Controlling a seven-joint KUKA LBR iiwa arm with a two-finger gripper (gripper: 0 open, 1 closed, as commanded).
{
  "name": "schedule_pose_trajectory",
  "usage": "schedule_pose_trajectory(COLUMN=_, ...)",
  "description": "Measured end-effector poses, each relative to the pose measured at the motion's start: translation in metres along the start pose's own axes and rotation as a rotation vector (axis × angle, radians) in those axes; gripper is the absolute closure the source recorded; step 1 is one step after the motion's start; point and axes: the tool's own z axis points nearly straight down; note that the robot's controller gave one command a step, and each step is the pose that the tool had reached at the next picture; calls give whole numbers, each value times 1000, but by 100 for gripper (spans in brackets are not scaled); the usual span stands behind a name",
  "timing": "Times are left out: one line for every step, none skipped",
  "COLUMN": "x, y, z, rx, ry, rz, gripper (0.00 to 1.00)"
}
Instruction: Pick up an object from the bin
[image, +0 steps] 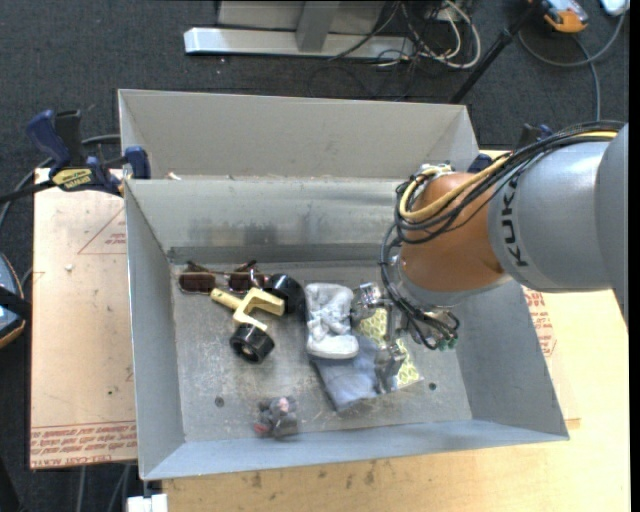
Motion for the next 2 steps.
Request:
schedule_pose_trajectory(x=7, y=2, z=2, rx=2, ry=8, rz=49, gripper=100)
schedule_pose_trajectory(x=7, y=2, z=2, rx=2, ry=8, rz=49, gripper=100)
